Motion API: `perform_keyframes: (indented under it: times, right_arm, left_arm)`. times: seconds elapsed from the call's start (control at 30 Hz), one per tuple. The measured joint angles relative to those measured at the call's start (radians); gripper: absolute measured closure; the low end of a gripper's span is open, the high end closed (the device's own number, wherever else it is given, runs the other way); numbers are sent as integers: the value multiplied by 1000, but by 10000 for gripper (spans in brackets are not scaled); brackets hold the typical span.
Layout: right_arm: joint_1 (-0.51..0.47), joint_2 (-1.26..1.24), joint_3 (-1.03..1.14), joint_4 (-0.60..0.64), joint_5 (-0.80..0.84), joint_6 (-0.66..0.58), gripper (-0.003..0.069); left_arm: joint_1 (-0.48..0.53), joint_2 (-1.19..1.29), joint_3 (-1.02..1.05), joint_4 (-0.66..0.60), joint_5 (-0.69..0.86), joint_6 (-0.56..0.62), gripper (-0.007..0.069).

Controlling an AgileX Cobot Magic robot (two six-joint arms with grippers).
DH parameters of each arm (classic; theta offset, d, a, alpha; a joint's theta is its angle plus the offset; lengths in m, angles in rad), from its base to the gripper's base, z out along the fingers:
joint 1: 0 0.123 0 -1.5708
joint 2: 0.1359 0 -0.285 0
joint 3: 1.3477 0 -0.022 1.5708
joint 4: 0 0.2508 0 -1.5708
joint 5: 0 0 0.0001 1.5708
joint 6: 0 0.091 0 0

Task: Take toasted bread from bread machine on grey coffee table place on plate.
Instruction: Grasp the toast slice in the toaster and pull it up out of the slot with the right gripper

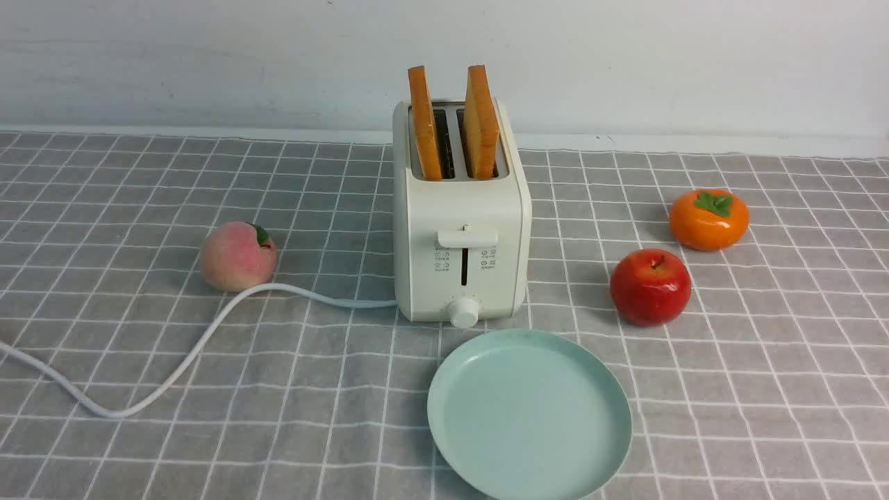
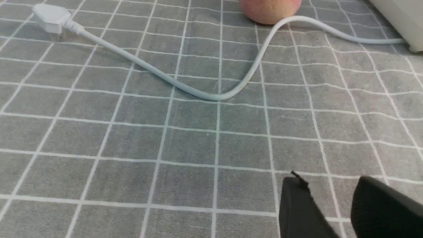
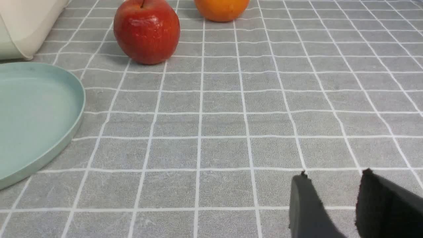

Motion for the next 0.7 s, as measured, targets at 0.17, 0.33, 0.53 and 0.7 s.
perform_keyframes:
  times: [0.17, 0.33, 0.53, 0.7]
  right_arm:
    - [0, 0, 0, 2, -1, 0, 419]
    - [0, 0, 7, 63, -51, 0, 419]
    - [0, 0, 12, 120, -203, 0, 419]
    - [0, 0, 12, 118, -228, 0, 419]
  left_arm:
    - [0, 0, 0, 12, -17, 0, 388]
    - [0, 0, 0, -7, -24, 0, 388]
    - [0, 0, 0, -96, -24, 0, 388]
    - [0, 0, 1, -165, -54, 0, 388]
